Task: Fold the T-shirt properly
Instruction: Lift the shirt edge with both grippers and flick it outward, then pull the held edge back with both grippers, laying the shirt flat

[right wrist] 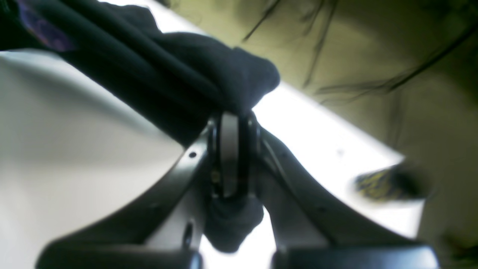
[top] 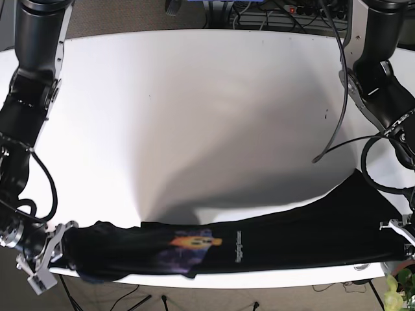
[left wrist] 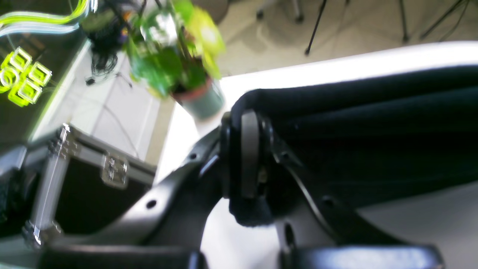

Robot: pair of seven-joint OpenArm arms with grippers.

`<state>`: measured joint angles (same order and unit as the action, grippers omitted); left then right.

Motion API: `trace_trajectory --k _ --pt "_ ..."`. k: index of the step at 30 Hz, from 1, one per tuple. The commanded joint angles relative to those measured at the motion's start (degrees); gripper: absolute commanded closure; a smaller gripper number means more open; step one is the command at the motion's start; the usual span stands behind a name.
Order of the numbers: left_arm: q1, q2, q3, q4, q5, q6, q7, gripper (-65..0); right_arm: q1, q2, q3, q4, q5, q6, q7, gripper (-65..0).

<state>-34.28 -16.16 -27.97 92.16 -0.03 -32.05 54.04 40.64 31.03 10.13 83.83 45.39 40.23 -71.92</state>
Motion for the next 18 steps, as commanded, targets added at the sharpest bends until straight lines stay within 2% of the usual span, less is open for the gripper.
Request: trace_trajectory --k 1,7,12,18 --pt "0.9 0.4 -1.6 2.7 0.6 1.0 -1.6 0.0 -1.7 1.3 2.0 2.5 0.7 -0.23 0.8 0.0" --pt "10.6 2.2 -2.8 5.7 0.6 -2.7 -1.7 0.0 -16.8 -2.0 7.9 7.5 2.0 -0.23 0.8 0.0" --pt "19.0 5.0 -6.9 8.5 0.6 -4.9 -1.7 0.0 -27.9 -4.3 11.5 9.8 2.4 -0.23 0.8 0.0" --pt "27.1 5.5 -9.2 8.7 0.6 -7.9 -1.8 0.0 -38.0 -7.0 14.4 11.5 2.4 -0.23 0.7 0.0"
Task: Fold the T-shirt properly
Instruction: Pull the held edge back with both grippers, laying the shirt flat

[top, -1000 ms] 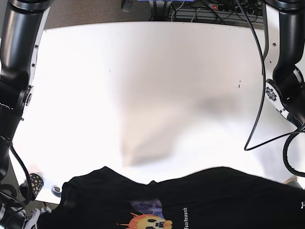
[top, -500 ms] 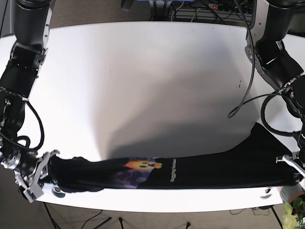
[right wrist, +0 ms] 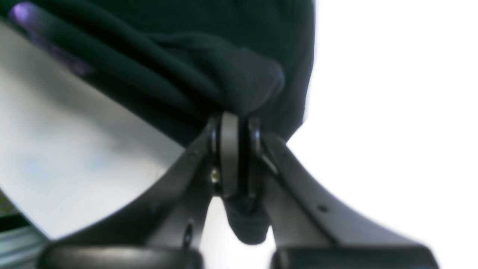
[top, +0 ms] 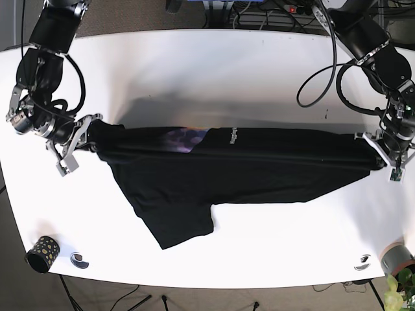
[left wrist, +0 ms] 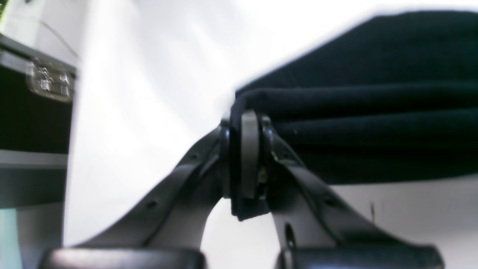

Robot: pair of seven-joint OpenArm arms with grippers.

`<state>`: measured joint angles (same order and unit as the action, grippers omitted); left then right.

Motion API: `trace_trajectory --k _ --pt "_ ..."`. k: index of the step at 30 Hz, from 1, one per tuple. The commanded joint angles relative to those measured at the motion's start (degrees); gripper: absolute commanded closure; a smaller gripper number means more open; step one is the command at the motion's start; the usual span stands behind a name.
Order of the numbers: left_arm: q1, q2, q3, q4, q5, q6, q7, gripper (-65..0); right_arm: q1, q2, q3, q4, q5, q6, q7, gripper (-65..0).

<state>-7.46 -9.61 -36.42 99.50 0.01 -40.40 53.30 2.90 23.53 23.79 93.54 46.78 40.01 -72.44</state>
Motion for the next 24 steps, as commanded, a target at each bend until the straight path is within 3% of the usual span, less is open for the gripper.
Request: trace_trajectory --k 1,8,17,19,21,24 --pt "1.6 -1.1 -1.2 1.3 0.6 0.4 -1.5 0.0 -1.9 0.3 0.9 2.0 1.0 -0.01 1.2 0.0" --pt "12.4 -1.0 -1.2 0.8 0.6 0.4 -8.1 0.0 -10.9 -1.2 0.9 2.2 1.0 -0.01 1.2 0.0" --pt "18.3 -1.3 -1.2 -1.3 0.6 0.4 -8.6 0.0 -17.9 -1.7 0.9 2.3 2.3 -0.01 1.1 0.0" --pt "18.8 -1.4 -1.2 -1.6 0.6 0.4 -8.6 -4.6 -19.0 -1.7 0.9 2.3 3.7 -0.01 1.1 -3.0" --pt "19.2 -1.4 -1.2 -2.1 0.6 0.4 -8.6 -13.9 -20.3 -1.5 0.9 2.3 5.7 -0.01 1.2 -10.3" --pt "19.6 -1.4 -1.9 -1.9 0.6 0.4 -8.6 -31.5 -22.5 -1.2 0.9 2.3 9.1 -0.01 1.5 -26.0"
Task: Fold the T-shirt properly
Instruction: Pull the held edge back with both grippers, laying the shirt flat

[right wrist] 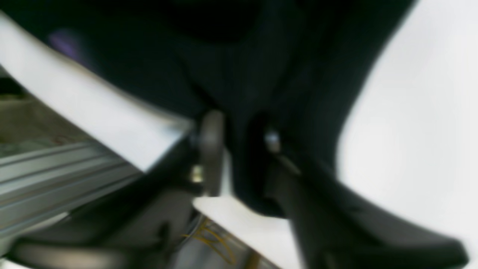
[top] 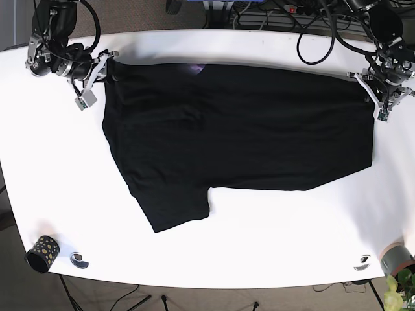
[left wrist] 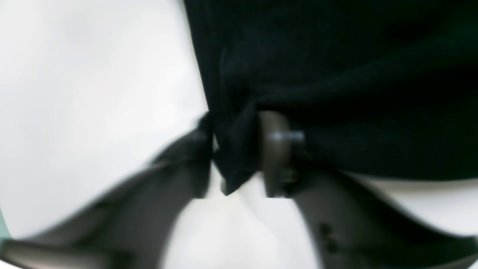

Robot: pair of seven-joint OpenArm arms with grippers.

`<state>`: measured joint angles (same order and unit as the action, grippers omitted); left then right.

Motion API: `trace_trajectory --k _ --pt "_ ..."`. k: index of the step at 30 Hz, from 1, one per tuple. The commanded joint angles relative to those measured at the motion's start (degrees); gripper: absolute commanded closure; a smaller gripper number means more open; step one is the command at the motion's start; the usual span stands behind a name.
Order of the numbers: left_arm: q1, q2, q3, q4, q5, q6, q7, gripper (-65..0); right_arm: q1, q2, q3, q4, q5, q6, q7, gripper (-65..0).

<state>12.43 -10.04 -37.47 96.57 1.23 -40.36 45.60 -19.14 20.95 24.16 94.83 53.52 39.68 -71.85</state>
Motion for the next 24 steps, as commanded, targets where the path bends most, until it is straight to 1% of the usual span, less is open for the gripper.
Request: trace_trajectory --k 1,2,4,7,8,11,13,15,16,18,19,22,24 --pt "-0.3 -0.9 -1.3 1.1 -0.6 0.4 -0.8 -34.7 -0.8 1.3 0.6 1.0 3.0 0.32 0.9 -29.0" --pt "-0.3 -0.8 -2.1 1.1 -0.6 0.4 -0.7 -38.6 -1.2 1.3 1.0 1.2 4.2 0.32 0.9 -32.8" --pt "-0.4 -0.9 -3.6 1.1 -0.7 0.4 -0.7 -40.6 -2.4 1.3 2.6 2.8 5.5 0.32 0.9 -36.3" --pt "-0.7 -1.0 -6.1 2.7 -0.9 0.4 -0.7 -40.7 -3.7 1.2 4.5 7.0 5.7 0.32 0.9 -37.3" --pt "-0.7 -1.0 -6.9 4.3 -1.7 0.4 -0.6 -40.7 -3.9 1.2 4.9 8.7 5.6 0.32 0.9 -37.3" --pt "-0.5 -1.0 -8.1 8.8 -5.1 0.4 -0.1 -40.7 -3.8 1.2 5.3 11.1 5.5 0.32 0.9 -37.3" --pt "-0.7 -0.8 -8.1 10.4 -8.1 0.4 1.7 -40.7 -2.9 1.0 5.4 10.9 5.5 0.32 0.9 -37.3" --pt "-1.2 -0.6 -7.7 10.5 -9.6 0.4 3.1 -40.7 -1.3 0.8 5.2 10.8 5.3 0.32 0.9 -37.3" --pt "-2.1 -0.6 -6.8 10.4 -10.0 0.4 3.7 -40.7 -1.0 0.6 5.1 10.4 4.5 0.32 0.9 -37.3" --pt "-3.4 -0.5 -4.2 10.4 -9.3 0.4 4.4 -40.7 0.0 -0.9 5.0 10.1 2.1 0.32 0.9 -37.3" --pt "-3.6 0.2 -2.0 10.4 -8.4 0.4 4.7 -40.7 1.7 -2.0 5.0 10.1 -0.2 0.32 0.8 -37.3" --pt "-3.7 1.6 1.1 10.3 -6.0 0.4 4.4 -40.7 3.6 -3.9 5.0 10.1 -6.9 0.32 0.6 -37.1" --pt "-3.7 1.9 2.0 9.8 -4.9 0.4 4.4 -40.7 4.0 -5.3 5.0 10.1 -10.4 0.32 0.8 -37.1"
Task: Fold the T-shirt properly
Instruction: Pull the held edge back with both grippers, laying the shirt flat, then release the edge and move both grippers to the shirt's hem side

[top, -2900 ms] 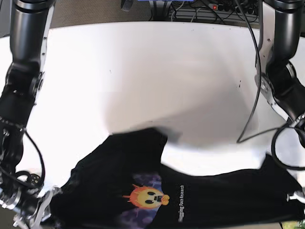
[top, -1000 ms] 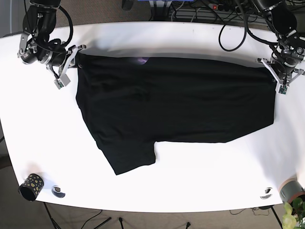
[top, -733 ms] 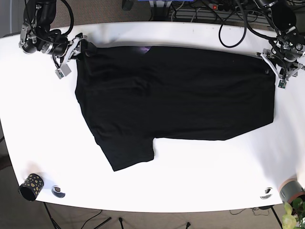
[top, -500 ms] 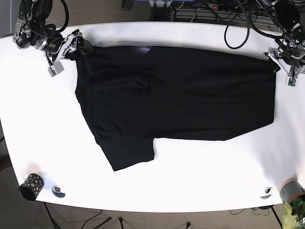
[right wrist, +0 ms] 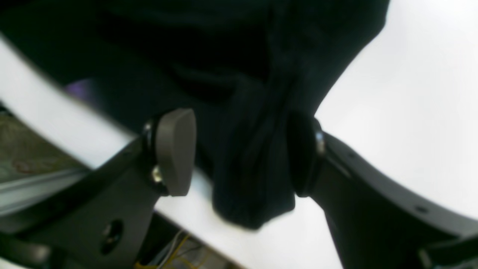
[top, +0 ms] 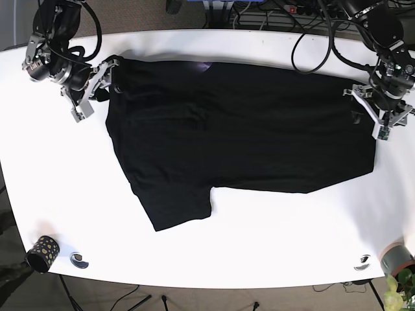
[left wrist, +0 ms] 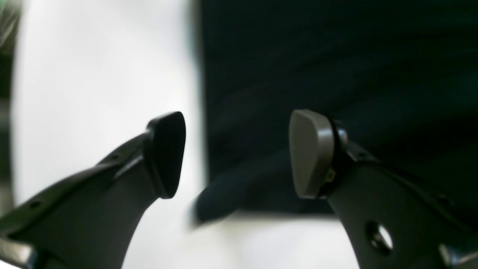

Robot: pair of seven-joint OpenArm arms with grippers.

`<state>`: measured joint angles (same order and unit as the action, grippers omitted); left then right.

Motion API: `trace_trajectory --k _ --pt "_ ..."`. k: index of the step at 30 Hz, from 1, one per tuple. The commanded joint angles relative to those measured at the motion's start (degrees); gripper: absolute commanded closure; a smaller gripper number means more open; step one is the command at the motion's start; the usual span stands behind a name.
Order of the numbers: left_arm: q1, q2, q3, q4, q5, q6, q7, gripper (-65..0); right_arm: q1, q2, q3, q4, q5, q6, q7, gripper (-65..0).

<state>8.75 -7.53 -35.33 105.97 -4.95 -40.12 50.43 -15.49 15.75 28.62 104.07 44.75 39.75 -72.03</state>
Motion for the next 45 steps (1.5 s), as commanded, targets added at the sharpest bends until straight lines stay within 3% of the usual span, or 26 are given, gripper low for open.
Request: trace_trajectory --k 1,13,20,29,38,45 --pt "0.0 -0.6 0.3 -0.6 1.9 0.1 -0.5 -40.7 1.0 -1.0 0.5 0.9 -3.9 0.25 1.0 -37.1" --pt "2.5 -4.4 0.7 -12.5 3.1 0.1 -4.4 -40.7 1.6 -7.5 0.6 0.8 -20.9 0.25 1.7 -37.1" --pt "6.2 -4.4 0.7 -12.7 3.1 0.1 -4.4 -40.7 -1.5 -8.2 0.7 0.8 -28.5 0.25 4.1 -37.1" --pt "12.7 -4.0 0.7 -12.3 2.8 0.1 -4.5 -40.7 -7.2 -6.1 1.1 2.8 -29.2 0.25 6.1 -37.1" --pt "17.7 -3.8 0.6 -6.5 2.8 0.1 -4.2 -40.7 -11.3 -6.1 1.1 11.8 -29.2 0.25 5.9 -37.1" --pt "18.0 -1.4 0.1 -0.7 2.8 0.1 -4.1 -40.7 -5.2 -6.4 1.0 11.3 -29.2 0.25 5.9 -37.1"
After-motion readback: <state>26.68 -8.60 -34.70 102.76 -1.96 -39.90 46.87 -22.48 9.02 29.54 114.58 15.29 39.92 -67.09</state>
